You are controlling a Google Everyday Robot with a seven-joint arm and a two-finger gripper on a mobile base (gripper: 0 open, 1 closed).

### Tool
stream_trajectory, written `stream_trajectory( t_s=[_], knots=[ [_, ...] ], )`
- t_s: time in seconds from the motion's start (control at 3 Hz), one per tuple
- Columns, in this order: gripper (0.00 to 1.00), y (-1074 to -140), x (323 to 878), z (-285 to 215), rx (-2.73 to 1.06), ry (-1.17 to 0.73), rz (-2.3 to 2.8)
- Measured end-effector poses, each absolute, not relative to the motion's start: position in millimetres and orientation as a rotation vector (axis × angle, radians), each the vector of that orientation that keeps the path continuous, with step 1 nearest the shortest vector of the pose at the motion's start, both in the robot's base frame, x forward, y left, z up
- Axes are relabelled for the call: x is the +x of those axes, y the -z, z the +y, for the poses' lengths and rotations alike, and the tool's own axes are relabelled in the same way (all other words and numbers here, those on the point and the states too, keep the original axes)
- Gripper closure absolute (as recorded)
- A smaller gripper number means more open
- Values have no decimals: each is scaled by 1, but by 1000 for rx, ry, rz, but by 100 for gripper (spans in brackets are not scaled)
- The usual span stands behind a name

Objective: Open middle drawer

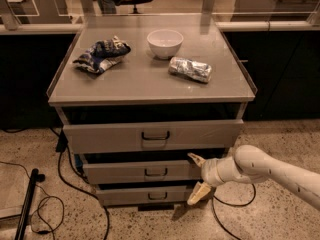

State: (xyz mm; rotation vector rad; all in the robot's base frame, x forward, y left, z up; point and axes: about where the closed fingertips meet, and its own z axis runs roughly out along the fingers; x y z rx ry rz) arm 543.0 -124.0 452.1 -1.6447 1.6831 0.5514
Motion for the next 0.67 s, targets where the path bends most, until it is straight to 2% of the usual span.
stream_trajectory(
  t_s=[0.67],
  knots=[
    [0, -411, 575, -115, -1636, -582, 1722]
  ],
)
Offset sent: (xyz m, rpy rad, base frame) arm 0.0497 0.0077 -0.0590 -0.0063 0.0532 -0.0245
